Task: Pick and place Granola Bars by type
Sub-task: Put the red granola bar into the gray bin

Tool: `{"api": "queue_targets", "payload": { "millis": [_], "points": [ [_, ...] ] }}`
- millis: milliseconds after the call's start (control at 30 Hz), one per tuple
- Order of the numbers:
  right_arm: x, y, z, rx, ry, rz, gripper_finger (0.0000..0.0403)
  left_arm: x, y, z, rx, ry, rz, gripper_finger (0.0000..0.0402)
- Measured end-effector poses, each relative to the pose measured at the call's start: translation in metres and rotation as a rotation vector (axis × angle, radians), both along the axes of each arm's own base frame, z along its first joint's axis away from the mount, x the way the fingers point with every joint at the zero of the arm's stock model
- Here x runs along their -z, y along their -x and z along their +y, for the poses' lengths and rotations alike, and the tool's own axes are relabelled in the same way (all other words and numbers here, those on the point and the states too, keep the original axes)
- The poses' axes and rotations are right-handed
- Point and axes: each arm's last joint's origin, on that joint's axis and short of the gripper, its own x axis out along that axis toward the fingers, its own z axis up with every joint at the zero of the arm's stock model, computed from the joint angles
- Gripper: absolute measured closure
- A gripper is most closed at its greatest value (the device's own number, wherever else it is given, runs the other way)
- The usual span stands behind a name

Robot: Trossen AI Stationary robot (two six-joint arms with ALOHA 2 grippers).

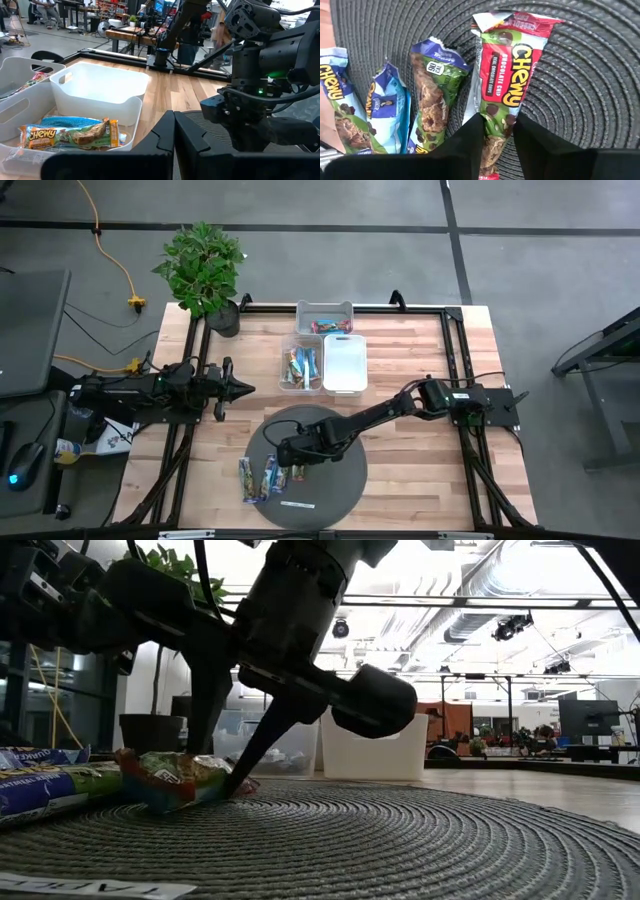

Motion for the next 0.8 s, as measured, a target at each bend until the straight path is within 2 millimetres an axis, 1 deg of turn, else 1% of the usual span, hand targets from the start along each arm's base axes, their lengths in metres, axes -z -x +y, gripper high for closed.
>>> {"api": "queue_targets", "payload": {
  "millis": [233,467,567,633,800],
  "points": [
    [-0.006,-0.005,0.002,-0.020,-0.017,-0.073,0.0320,0.000,0.000,0.000,0.000,0.000,0.000,0.0401],
    [-0.035,-0.003,0.000,-0.035,0.002,-0.154,0.0320,0.000,0.000,0.000,-0.001,0.000,0.001,0.0401],
    [-0.052,0.000,-0.001,-0.034,0.036,-0.199,0.0320,0.000,0.000,0.000,0.000,0.000,0.001,0.0401],
    [-0.065,0.002,-0.002,-0.024,0.072,-0.239,0.0320,0.000,0.000,0.000,-0.001,0.000,0.002,0.0401],
    [-0.090,0.007,-0.008,-0.004,0.203,-0.325,0.0320,0.000,0.000,0.000,-0.001,0.000,0.002,0.0401]
  ]
}}
